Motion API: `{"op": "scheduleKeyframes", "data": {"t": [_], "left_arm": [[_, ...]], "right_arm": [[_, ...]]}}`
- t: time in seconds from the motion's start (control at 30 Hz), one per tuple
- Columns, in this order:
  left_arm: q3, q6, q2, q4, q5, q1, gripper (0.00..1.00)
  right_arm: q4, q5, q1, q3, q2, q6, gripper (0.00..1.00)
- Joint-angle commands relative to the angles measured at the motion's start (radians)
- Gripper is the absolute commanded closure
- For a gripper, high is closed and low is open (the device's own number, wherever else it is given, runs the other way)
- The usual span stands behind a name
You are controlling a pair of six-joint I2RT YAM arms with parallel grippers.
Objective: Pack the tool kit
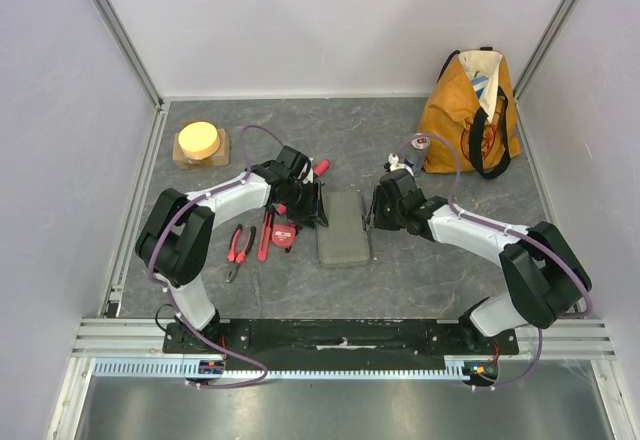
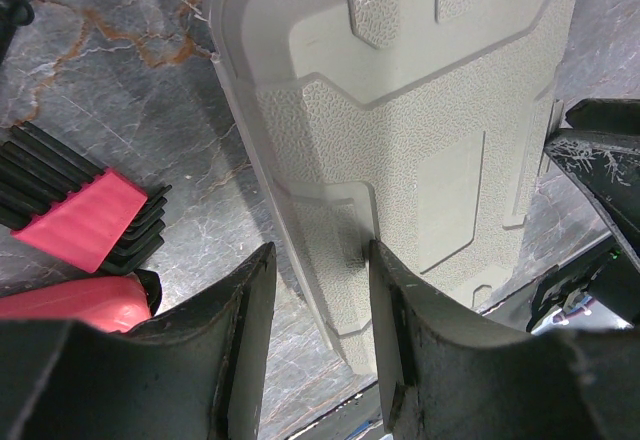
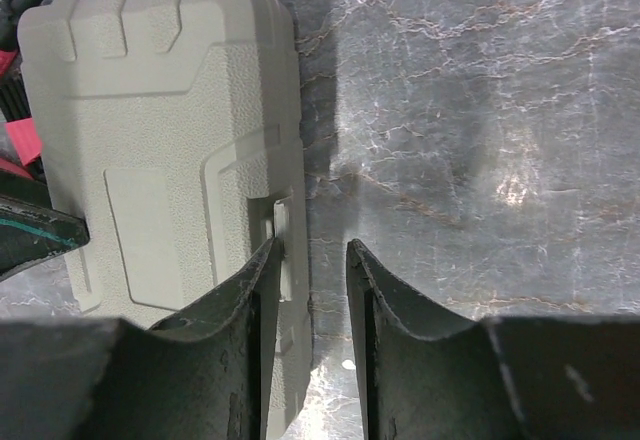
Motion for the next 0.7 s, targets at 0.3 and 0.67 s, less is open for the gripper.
{"op": "scheduleKeyframes", "data": {"t": [0.3,0.67], "left_arm": [[-0.019,0.066,0.057,-0.083,-0.109,0.0,0.53],[-0.02,0.068,0.06,-0.084,-0.118,0.0,0.53]], "right_arm": [[0.005,0.014,-0.002,-0.007,0.063,-0.012,0.84],[-0.087,0.192,-0.003,0.005,-0.005,-0.015,0.79]]}}
